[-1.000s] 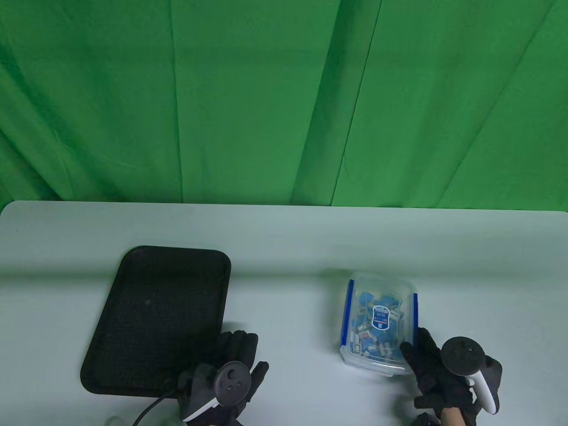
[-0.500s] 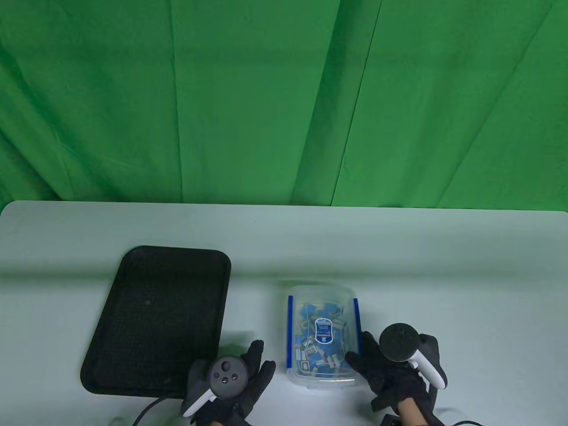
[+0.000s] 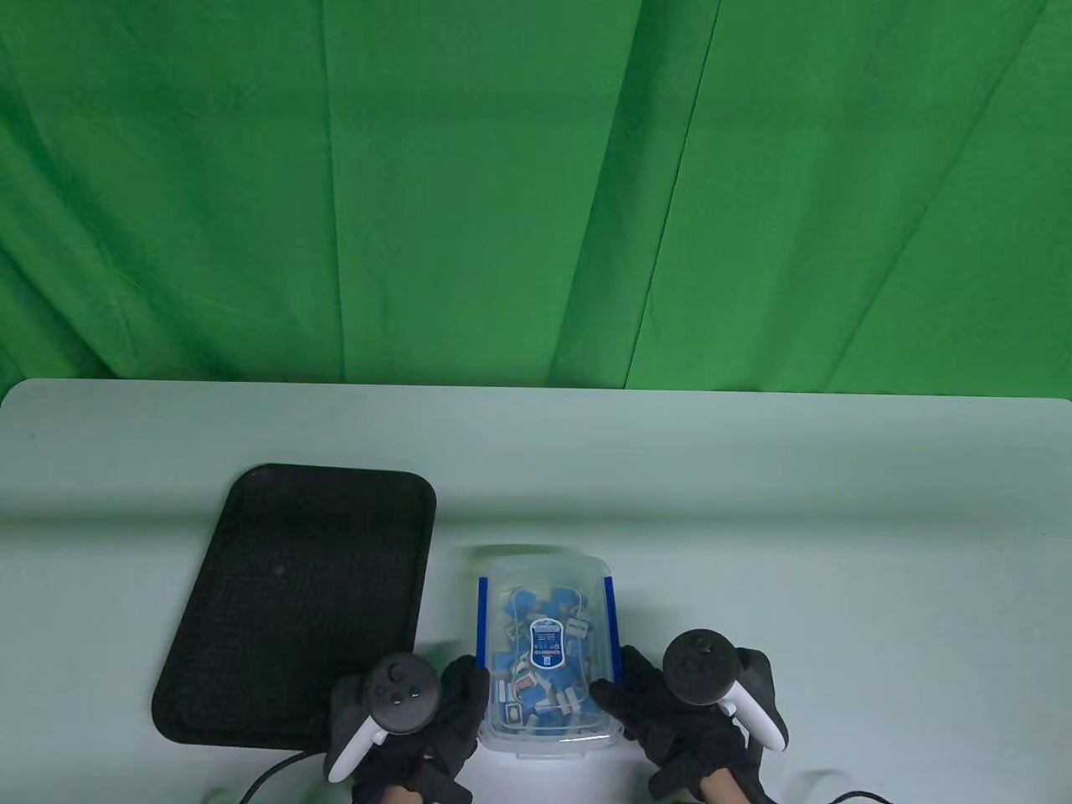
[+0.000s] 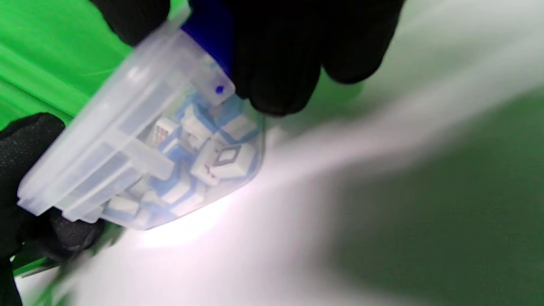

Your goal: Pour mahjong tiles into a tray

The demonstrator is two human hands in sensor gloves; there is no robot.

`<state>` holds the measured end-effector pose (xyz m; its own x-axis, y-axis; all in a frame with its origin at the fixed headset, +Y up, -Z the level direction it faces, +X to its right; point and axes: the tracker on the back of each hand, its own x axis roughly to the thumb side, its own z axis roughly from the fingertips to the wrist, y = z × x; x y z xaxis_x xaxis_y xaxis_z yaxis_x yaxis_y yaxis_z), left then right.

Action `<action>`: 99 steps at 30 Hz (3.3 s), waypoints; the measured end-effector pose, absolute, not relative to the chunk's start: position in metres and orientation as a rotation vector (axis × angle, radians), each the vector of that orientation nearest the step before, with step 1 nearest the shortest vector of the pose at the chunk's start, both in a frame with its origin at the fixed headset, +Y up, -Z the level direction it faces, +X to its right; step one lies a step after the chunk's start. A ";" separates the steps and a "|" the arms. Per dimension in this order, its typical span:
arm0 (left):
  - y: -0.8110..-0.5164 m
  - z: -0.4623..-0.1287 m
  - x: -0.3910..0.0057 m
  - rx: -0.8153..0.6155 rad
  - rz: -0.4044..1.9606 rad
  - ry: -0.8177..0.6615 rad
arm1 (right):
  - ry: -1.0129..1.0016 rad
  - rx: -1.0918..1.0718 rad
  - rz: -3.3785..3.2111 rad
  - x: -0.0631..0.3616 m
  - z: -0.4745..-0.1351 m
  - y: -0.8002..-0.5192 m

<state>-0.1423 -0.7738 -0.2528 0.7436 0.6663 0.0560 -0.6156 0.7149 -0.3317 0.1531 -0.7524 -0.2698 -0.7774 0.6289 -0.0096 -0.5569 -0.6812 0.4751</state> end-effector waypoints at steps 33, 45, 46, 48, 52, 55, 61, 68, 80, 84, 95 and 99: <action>-0.763 -0.253 -0.131 -0.212 0.522 -0.229 | 0.443 0.162 2.356 0.157 -0.265 -0.766; -0.763 -0.252 -0.134 -0.222 0.559 -0.224 | 0.453 0.126 2.300 0.163 -0.264 -0.771; -0.763 -0.252 -0.134 -0.226 0.564 -0.221 | 0.448 0.125 2.304 0.163 -0.264 -0.771; -0.763 -0.252 -0.134 -0.237 0.573 -0.221 | 0.444 0.125 2.307 0.163 -0.264 -0.771; -0.766 -0.253 -0.139 -0.274 0.638 -0.206 | 0.451 0.125 2.300 0.164 -0.265 -0.771; -0.766 -0.253 -0.141 -0.324 0.665 -0.188 | 0.453 0.113 2.319 0.164 -0.264 -0.769; -0.761 -0.250 -0.144 -0.312 0.632 -0.143 | 0.411 0.074 2.416 0.168 -0.265 -0.767; -0.750 -0.244 -0.146 -0.211 0.476 -0.099 | 0.396 0.039 2.525 0.169 -0.266 -0.766; -0.738 -0.236 -0.139 -0.041 0.346 -0.119 | 0.131 -0.046 2.715 0.168 -0.258 -0.754; -0.740 -0.236 -0.132 -0.060 0.353 -0.144 | -0.042 0.029 2.726 0.159 -0.248 -0.743; -0.751 -0.238 -0.123 -0.214 0.447 -0.169 | 0.200 0.203 2.745 0.135 -0.243 -0.747; -0.752 -0.239 -0.123 -0.229 0.478 -0.166 | 0.261 0.203 2.685 0.135 -0.245 -0.748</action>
<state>-0.1234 -0.7521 -0.2395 0.8754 0.4720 0.1041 -0.4351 0.8633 -0.2557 0.1354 -0.7484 -0.2446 -0.8956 0.4331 0.1014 -0.4055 -0.8886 0.2143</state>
